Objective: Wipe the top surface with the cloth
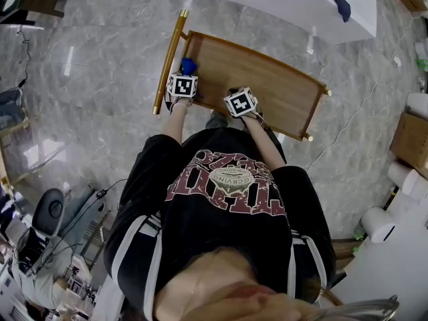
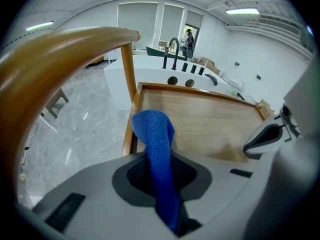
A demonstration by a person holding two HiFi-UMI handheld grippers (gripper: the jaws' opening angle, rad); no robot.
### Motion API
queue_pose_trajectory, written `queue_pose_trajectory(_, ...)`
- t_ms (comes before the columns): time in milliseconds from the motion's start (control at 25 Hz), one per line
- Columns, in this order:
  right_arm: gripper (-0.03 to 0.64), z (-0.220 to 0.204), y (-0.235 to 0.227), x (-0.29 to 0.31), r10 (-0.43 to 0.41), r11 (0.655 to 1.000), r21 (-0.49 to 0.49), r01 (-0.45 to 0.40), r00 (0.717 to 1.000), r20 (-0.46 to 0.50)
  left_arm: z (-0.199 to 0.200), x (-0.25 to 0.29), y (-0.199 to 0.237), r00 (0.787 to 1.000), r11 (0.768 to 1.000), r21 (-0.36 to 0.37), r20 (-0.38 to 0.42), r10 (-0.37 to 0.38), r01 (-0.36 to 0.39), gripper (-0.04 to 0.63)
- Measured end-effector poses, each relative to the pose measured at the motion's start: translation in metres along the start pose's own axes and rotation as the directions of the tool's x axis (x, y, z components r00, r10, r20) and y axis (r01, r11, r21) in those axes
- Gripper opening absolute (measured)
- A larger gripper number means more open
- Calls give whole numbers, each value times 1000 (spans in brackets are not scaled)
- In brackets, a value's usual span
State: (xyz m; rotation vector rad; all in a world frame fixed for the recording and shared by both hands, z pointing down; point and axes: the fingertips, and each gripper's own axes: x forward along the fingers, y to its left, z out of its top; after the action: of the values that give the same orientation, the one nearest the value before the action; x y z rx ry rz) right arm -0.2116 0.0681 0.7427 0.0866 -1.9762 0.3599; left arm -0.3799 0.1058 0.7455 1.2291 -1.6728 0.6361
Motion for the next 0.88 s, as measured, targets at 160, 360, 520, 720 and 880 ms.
queue_pose_trajectory(160,18,-1,0,-2,1,1000,-9,-1,1000,3,-4,-4,2,1000,1000,-8,8,5,-5,100)
queue_pose_trajectory(360,18,-8,-2,-2,-3,1000,-6,3,1000,-6,-11,-7,3,1000,1000,-9,1,16,-16,100)
queue_pose_trajectory(520,18,-12,-2,-3,-8,1000,-2,8,1000,-9,-16,-9,2,1000,1000,-18,2,23,-23,100)
queue_pose_trajectory(720,18,-16,0,-1,2,1000,-7,-2,1000,-15,-25,-11,0,1000,999,-22,0,29,-29,100)
queue_pose_trajectory(880,18,-15,3,-2,12,1000,-18,-12,1000,-9,-32,-13,-2,999,999,-16,8,36,-36,100)
